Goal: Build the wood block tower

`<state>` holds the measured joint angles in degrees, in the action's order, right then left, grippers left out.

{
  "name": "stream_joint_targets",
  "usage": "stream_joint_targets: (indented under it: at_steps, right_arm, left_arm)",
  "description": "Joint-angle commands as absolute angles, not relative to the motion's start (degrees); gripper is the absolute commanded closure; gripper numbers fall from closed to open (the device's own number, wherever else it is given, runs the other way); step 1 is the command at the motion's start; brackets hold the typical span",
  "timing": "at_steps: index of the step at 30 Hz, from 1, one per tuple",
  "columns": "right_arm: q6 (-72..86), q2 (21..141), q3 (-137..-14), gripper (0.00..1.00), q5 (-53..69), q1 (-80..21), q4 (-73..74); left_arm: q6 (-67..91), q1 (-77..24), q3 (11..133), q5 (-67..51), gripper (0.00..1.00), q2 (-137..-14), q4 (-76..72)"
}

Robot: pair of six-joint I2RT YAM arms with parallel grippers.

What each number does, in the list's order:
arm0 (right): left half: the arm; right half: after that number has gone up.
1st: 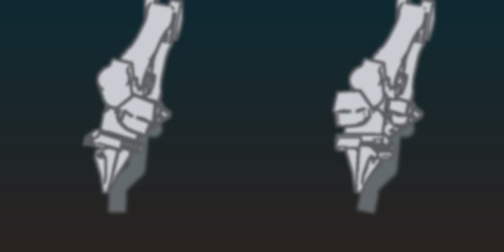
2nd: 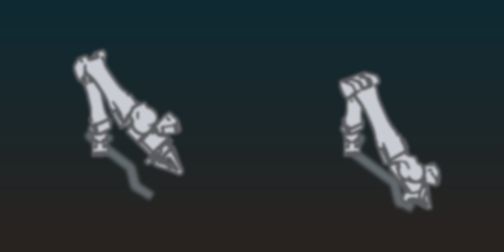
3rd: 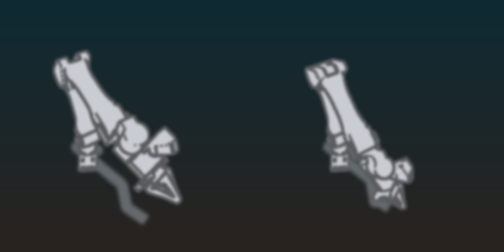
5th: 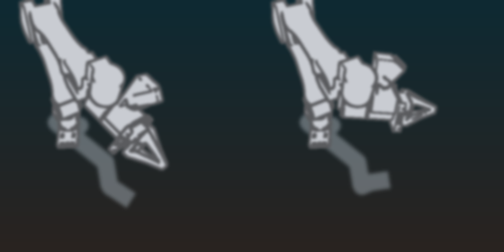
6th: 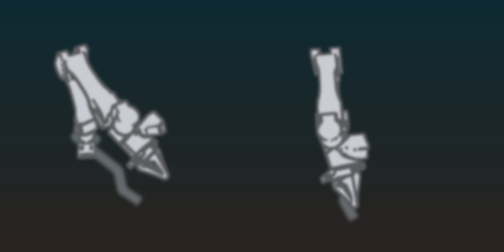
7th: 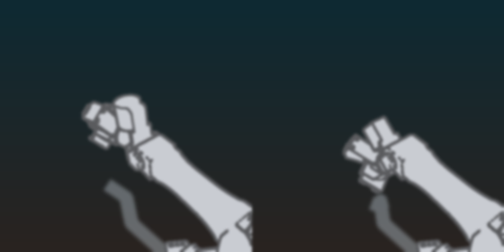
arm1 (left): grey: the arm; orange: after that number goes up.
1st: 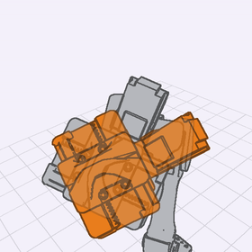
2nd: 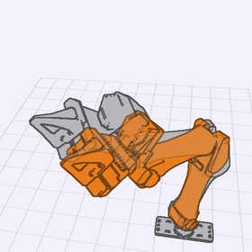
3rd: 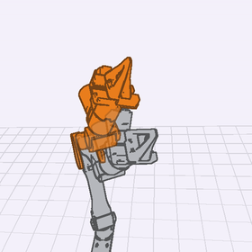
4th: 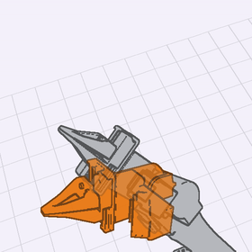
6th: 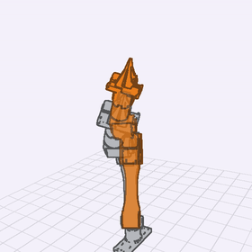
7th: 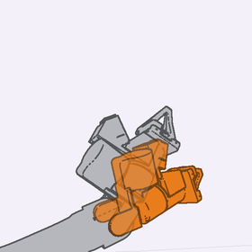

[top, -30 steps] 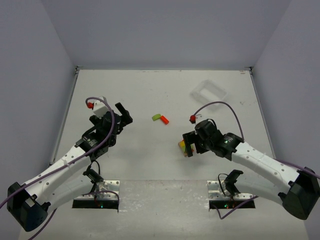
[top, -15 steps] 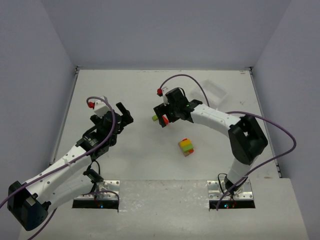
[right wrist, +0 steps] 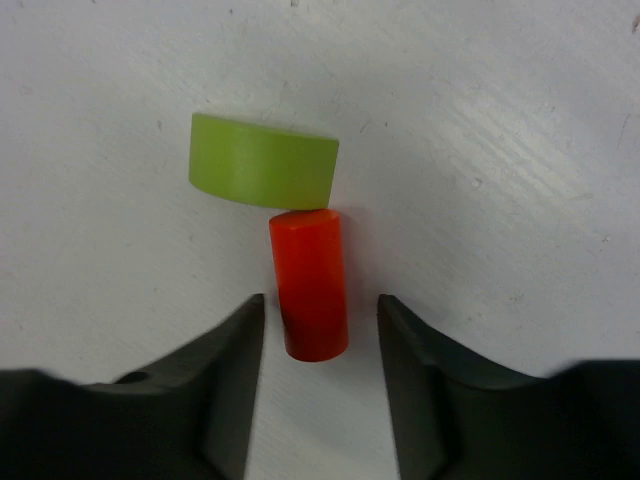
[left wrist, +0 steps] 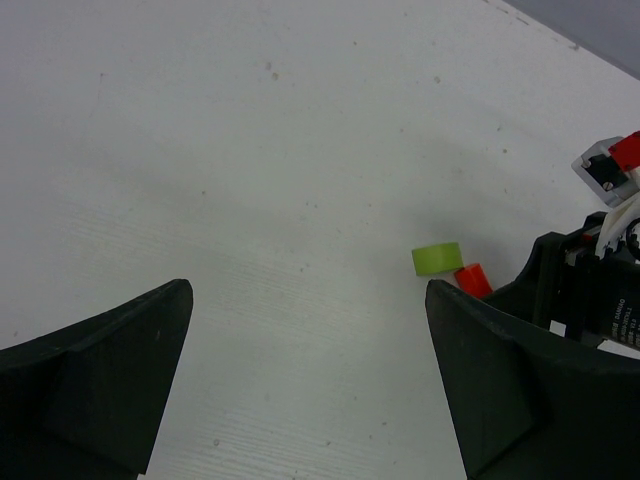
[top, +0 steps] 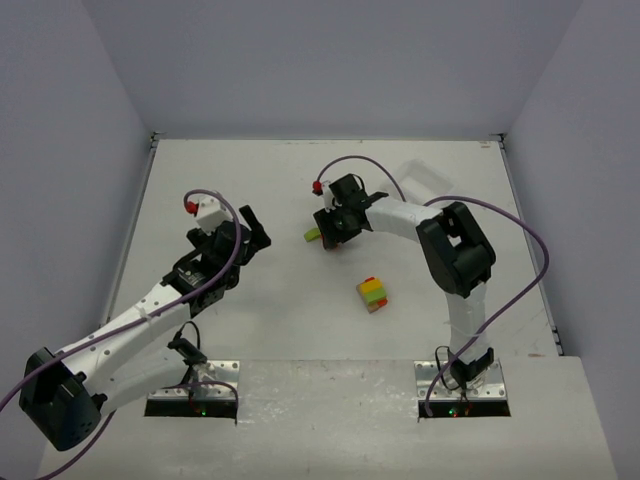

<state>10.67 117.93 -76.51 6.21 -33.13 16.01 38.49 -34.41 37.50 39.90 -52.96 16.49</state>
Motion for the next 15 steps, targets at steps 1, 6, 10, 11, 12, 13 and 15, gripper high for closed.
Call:
stream_joint_targets:
  at_steps: [1,6,10,11,12,13,15]
  right_arm:
    - [9.5,118.6,-77.0,0.59,9.2,-33.6,12.6]
    - [9.2,116.9,-74.0,0.75,11.4,-33.6,9.8]
    - [9.1,115.3,-72.3,0.85,11.6,-33.5,8.9]
    - [9.3,114.0,-70.9,0.88,12.1,-33.5,8.2]
    - [9.3,112.0,-68.7,0.9,13.2,-33.5,7.2]
    - [9.3,110.0,-66.6,0.9,14.7,-33.5,4.9]
    - [9.2,105.7,-61.9,0.91,17.3,-33.5,2.1]
  left_arm:
    - [37.4,-33.9,40.2,39.0,0.0,-53.0,14.0]
    - [36.5,-33.9,40.2,35.8,0.0,-52.9,12.8]
    - [35.3,-33.8,39.9,30.4,0.0,-53.0,10.5]
    - [35.0,-33.8,39.9,28.8,0.0,-53.1,10.1]
    - [34.4,-33.8,39.8,26.8,0.0,-53.2,9.5]
    - [34.1,-33.8,39.7,23.9,0.0,-53.2,8.5]
    - [33.6,-33.8,39.4,20.8,0.0,-53.2,7.5]
